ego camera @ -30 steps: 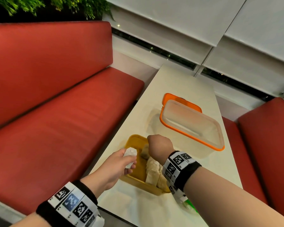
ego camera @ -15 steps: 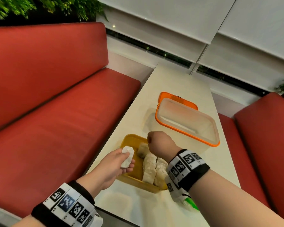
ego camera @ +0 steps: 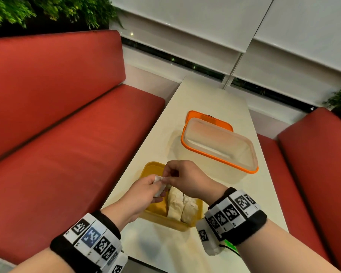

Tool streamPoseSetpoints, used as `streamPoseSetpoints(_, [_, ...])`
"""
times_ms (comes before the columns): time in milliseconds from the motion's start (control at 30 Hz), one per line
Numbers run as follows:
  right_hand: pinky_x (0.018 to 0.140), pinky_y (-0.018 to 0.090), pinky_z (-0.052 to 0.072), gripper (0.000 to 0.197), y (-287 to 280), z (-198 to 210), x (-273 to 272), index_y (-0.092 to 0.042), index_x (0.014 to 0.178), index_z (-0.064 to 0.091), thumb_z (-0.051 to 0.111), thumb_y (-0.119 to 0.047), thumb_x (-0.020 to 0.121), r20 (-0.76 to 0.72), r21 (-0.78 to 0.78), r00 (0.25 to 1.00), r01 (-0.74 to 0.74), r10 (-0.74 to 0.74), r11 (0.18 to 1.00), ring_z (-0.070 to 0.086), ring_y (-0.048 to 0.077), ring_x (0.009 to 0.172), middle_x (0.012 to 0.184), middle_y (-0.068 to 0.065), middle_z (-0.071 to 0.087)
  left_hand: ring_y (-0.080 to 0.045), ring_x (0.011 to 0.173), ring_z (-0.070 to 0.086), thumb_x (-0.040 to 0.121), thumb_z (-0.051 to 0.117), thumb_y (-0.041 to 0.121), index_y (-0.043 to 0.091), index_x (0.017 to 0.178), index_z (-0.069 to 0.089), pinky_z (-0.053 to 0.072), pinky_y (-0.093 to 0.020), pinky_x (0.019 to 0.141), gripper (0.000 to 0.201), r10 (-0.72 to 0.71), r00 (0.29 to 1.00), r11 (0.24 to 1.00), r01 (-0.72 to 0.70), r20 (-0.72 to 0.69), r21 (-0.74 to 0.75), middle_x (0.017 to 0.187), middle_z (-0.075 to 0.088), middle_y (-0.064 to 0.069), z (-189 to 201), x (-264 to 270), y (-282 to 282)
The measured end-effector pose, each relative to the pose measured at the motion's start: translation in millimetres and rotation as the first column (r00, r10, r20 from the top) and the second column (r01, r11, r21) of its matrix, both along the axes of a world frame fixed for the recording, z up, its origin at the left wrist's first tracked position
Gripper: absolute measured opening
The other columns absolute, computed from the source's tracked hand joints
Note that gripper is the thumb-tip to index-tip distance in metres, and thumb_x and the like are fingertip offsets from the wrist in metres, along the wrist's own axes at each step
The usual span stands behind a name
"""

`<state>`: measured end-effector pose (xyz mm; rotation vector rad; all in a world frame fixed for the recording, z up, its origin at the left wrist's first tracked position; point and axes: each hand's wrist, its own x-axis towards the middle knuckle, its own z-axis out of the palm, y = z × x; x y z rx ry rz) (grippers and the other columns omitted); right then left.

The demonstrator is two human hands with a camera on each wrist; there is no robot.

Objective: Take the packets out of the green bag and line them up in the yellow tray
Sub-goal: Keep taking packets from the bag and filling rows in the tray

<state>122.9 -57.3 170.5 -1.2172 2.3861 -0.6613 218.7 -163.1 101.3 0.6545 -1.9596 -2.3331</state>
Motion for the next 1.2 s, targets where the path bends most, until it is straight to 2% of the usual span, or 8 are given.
streamPoseSetpoints(133, [0.053,0.012,0.035,0.004,-1,1,-2,-0.017,0.087,0.064,0.061,-0.014,0.086,-0.074,0.025,0.997,-0.002,0.004,1.000,0.047,0.003,0.060,0.068,-0.009,0.053,-0.015,0.086,0.059,0.095,0.053,0.020,0.020,0.099,0.065,0.050,-0.032,0.082,0.012,-0.009,1.000,0.999,0.008,-0.005,-0.051,0.095,0.065,-0.003,-2,2,-5])
streamPoseSetpoints(233, [0.061,0.021,0.041,0.009,-4,-1,-10,-0.012,0.092,0.066,0.059,-0.014,0.087,-0.160,0.042,0.987,0.037,-0.030,0.998,0.052,0.011,0.070,0.077,-0.003,0.059,-0.009,0.090,0.056,0.089,0.061,0.026,0.031,0.106,0.064,0.047,-0.034,0.087,0.018,0.047,0.999,0.990,-0.046,0.002,-0.135,0.109,0.066,0.007,-7,6,-10])
streamPoseSetpoints(300, [0.065,0.027,0.044,0.010,-7,-7,-16,-0.012,0.092,0.066,0.058,-0.013,0.086,-0.183,0.070,0.981,0.076,-0.062,0.995,0.054,0.015,0.075,0.080,-0.002,0.060,-0.009,0.098,0.057,0.090,0.060,0.021,0.034,0.104,0.061,0.046,-0.031,0.092,0.020,0.090,0.996,0.982,-0.088,0.006,-0.168,0.112,0.063,0.010,-10,8,-12])
streamPoseSetpoints(400, [0.065,0.027,0.043,0.009,-12,-21,-24,-0.015,0.089,0.065,0.056,-0.013,0.086,-0.192,0.147,0.977,0.123,-0.094,0.981,0.055,0.017,0.077,0.081,-0.001,0.060,-0.012,0.106,0.058,0.090,0.059,0.016,0.036,0.098,0.060,0.046,-0.037,0.099,0.022,0.096,0.995,0.982,-0.091,0.020,-0.168,0.109,0.062,0.008,-13,11,-15])
streamPoseSetpoints(600, [0.064,0.026,0.039,0.014,-21,-45,-36,-0.020,0.079,0.060,0.052,-0.009,0.082,-0.202,0.310,0.974,0.161,-0.100,0.937,0.056,0.020,0.082,0.087,0.002,0.061,-0.019,0.097,0.062,0.079,0.065,0.026,0.029,0.091,0.068,0.049,-0.045,0.097,0.013,0.073,0.997,0.989,-0.068,0.035,-0.128,0.098,0.067,0.000,-14,16,-19])
streamPoseSetpoints(767, [0.067,0.028,0.042,0.020,-24,-51,-35,-0.014,0.092,0.064,0.047,-0.006,0.084,-0.257,0.391,0.963,0.176,-0.076,0.904,0.057,0.024,0.088,0.098,0.007,0.063,-0.020,0.093,0.061,0.085,0.063,0.019,0.026,0.090,0.068,0.049,-0.047,0.096,0.010,0.057,0.998,0.991,-0.052,0.040,-0.127,0.097,0.066,-0.005,-15,19,-17])
streamPoseSetpoints(1000, [0.074,0.033,0.048,0.026,-28,-50,-28,-0.009,0.102,0.061,0.045,-0.001,0.084,-0.330,0.443,0.943,0.184,-0.031,0.877,0.058,0.028,0.091,0.102,0.012,0.060,-0.027,0.096,0.062,0.069,0.062,0.033,0.023,0.090,0.068,0.049,-0.049,0.096,0.024,0.053,0.998,0.992,-0.049,0.031,-0.112,0.098,0.066,-0.011,-9,22,-13])
streamPoseSetpoints(1200, [0.075,0.035,0.048,0.019,-32,-44,-17,-0.007,0.103,0.059,0.049,-0.005,0.086,-0.381,0.520,0.921,0.142,0.080,0.842,0.060,0.031,0.095,0.104,0.012,0.062,-0.032,0.104,0.063,0.067,0.062,0.034,0.024,0.089,0.068,0.049,-0.050,0.095,0.025,0.062,0.997,0.992,-0.057,0.044,-0.114,0.098,0.067,-0.012,-11,22,-9])
